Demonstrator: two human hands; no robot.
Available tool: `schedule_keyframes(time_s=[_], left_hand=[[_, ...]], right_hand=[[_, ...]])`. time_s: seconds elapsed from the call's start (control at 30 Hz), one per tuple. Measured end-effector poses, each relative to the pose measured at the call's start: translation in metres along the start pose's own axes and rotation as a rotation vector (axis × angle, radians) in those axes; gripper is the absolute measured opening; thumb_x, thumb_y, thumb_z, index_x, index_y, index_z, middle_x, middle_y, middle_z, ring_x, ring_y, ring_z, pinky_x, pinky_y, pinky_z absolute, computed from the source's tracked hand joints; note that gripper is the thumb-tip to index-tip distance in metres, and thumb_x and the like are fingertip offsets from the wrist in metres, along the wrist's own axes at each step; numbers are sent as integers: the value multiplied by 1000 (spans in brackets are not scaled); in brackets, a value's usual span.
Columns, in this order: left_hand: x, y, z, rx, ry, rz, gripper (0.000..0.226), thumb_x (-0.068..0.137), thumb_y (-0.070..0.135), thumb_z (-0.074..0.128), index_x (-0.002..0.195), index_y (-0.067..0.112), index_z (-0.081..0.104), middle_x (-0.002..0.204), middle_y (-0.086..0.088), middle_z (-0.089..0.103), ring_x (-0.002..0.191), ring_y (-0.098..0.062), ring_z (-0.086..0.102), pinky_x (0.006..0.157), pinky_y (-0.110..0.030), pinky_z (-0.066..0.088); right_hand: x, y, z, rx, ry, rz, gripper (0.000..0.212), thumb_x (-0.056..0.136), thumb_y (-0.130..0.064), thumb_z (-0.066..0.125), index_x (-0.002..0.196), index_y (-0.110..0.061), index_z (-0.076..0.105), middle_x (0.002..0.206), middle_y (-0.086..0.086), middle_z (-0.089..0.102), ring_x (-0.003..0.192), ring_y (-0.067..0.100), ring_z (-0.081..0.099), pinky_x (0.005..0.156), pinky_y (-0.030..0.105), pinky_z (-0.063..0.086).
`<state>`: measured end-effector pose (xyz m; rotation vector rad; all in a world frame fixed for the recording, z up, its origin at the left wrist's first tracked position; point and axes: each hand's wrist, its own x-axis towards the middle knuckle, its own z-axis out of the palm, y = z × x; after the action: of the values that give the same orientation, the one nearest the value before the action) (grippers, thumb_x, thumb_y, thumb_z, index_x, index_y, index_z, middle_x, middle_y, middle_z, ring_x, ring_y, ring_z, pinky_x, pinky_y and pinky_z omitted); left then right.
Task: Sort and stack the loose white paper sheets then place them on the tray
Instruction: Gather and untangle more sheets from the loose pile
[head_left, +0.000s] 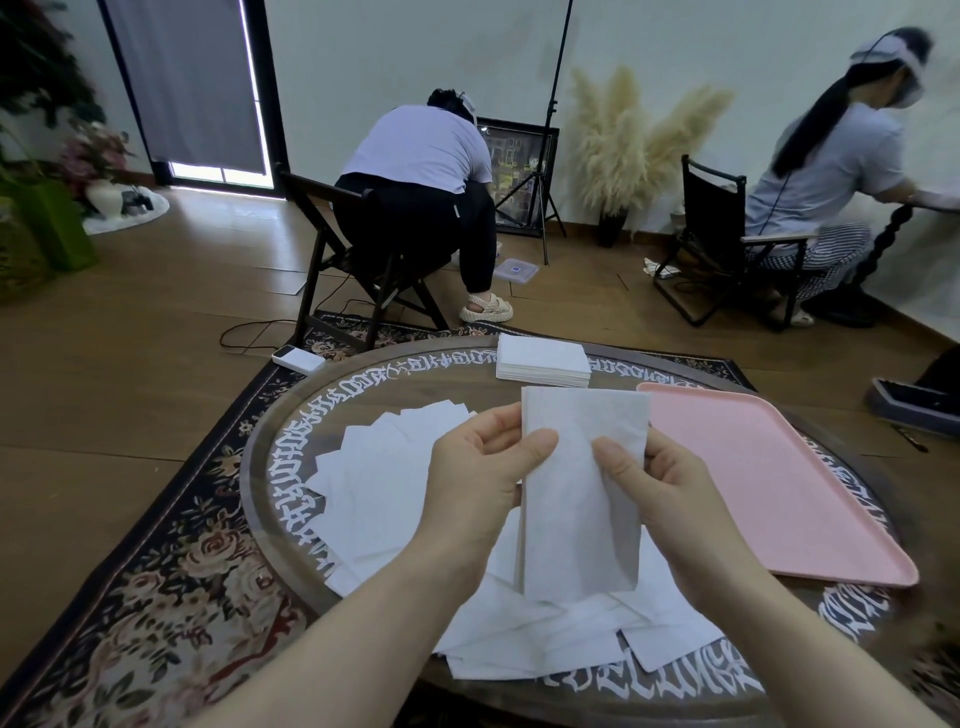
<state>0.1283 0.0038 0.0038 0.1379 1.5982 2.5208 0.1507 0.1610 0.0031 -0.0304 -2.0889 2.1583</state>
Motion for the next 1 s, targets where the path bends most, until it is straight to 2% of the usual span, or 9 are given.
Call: schedule_keyframes(time_s=[0.2,0.3,0.4,0.47,0.63,0.73,0.8,0.9,1.0], left_hand=[[1,1,-2,14,52,15,15,89,4,66,100,12,71,89,-4,78,76,-13,74,60,-22,56],[4,3,-4,-15,68,28,14,90,5,64,101,11,70,93,-7,77,81,-17,73,70,-28,59],[5,5,-4,-142,47,6,13,93,4,59,99,11,67,92,-7,76,78,-17,72,70,-29,60],[5,6,-4,-243,50,-34,12,94,4,56,97,10,65,88,-6,75,74,-15,71,62,-27,58],[12,3,-12,-314,189,-99,11,96,6,55,101,10,63,89,-5,74,72,-14,71,65,-30,58],[19,7,-25,-89,227,-74,19,91,2,62,106,14,63,96,-4,72,73,-11,68,61,-27,55],[23,12,-37,199,134,-7,27,86,1,69,107,17,64,90,-1,72,69,-6,66,58,-22,54],[25,17,-54,701,-5,118,18,81,8,76,93,21,71,73,7,67,61,-1,57,62,-18,45],[27,11,-67,1030,1,181,10,81,21,76,75,22,68,64,21,61,57,0,49,60,-28,38]], right_hand=[[-2,-2,3,-46,7,-15,27,87,-21,65,113,-15,66,103,-1,76,96,17,71,74,25,58],[2,-2,-1,-187,77,-40,61,71,-40,75,126,-23,55,120,-8,66,114,10,61,97,32,49],[4,-3,-4,-205,-28,69,95,68,-50,85,146,-28,36,135,-15,56,128,4,50,107,36,41],[4,-2,-4,-164,-132,156,89,65,-44,83,143,-27,43,130,-10,63,121,8,59,100,35,49],[2,3,-5,-222,-291,343,38,75,-24,80,111,-14,72,104,1,77,96,16,73,77,22,56],[3,2,-7,-274,-204,372,20,81,-19,78,96,-7,76,86,1,77,64,3,69,54,9,46],[5,2,-12,-396,-111,301,18,82,-19,78,88,-2,74,74,1,73,49,0,57,46,10,40],[7,7,-17,-562,-3,133,13,80,-22,78,78,-10,71,70,5,69,54,8,57,53,22,41],[9,16,-18,-579,17,-21,15,81,-16,76,72,-20,65,63,-6,63,58,10,53,58,31,38]])
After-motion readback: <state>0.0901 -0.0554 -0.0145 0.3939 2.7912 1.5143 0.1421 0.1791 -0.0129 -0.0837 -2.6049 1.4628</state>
